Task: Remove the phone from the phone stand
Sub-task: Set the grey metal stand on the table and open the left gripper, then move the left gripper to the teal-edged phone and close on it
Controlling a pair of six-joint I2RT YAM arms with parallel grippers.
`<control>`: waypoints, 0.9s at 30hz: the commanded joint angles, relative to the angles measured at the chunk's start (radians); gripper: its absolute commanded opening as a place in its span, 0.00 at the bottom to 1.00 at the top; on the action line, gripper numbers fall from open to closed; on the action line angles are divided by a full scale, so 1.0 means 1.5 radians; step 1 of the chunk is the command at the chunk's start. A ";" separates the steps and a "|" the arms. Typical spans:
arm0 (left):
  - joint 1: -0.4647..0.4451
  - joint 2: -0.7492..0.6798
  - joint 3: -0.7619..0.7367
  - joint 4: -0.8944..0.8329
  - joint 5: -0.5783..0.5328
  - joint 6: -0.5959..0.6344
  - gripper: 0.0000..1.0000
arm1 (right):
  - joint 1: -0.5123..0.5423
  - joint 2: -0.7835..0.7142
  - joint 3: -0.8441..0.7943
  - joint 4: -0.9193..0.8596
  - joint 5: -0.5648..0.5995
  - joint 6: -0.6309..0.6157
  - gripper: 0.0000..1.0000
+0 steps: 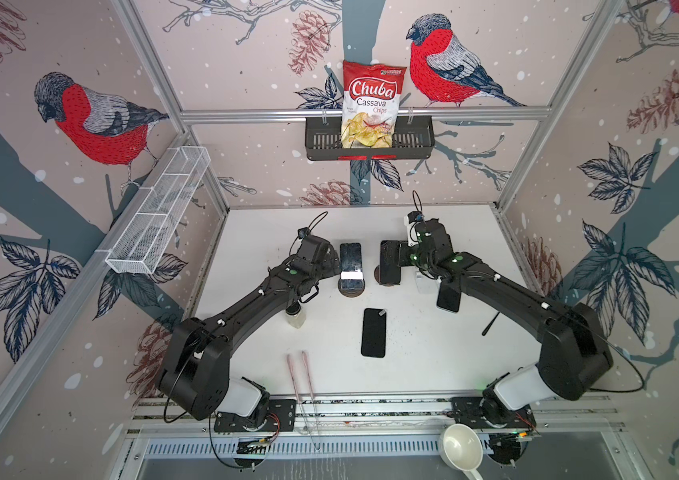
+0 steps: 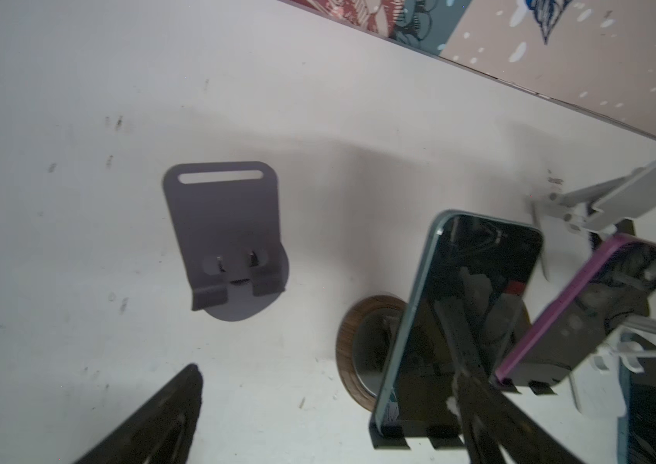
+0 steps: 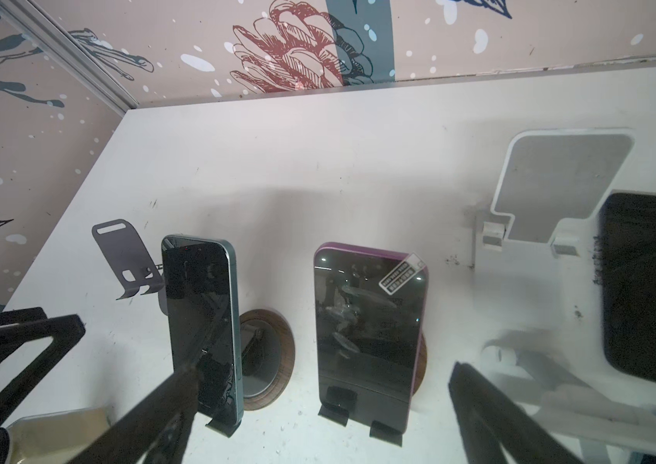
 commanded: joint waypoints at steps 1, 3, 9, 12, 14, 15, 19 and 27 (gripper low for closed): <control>-0.018 -0.013 -0.019 0.038 0.017 0.010 0.97 | 0.011 0.003 0.004 -0.002 0.020 0.026 0.99; -0.026 -0.019 -0.028 0.043 0.019 0.010 0.97 | 0.019 0.001 0.003 -0.006 0.025 0.036 0.99; -0.040 -0.037 -0.064 0.061 0.033 0.003 0.97 | 0.041 -0.014 -0.003 -0.018 0.028 0.064 0.99; -0.044 -0.039 -0.073 0.061 0.042 -0.005 0.97 | 0.049 -0.021 -0.006 -0.023 0.032 0.070 0.99; -0.047 -0.037 -0.075 0.066 0.047 -0.005 0.97 | 0.051 -0.025 -0.008 -0.024 0.033 0.070 0.99; -0.050 -0.034 -0.074 0.069 0.047 -0.006 0.97 | 0.052 -0.027 -0.009 -0.024 0.034 0.070 0.99; -0.057 -0.009 -0.055 0.069 0.040 -0.008 0.97 | 0.053 -0.031 -0.002 -0.031 0.023 0.056 0.99; -0.076 0.050 -0.008 0.086 0.045 -0.007 0.96 | 0.051 -0.027 0.008 -0.042 0.036 0.026 0.99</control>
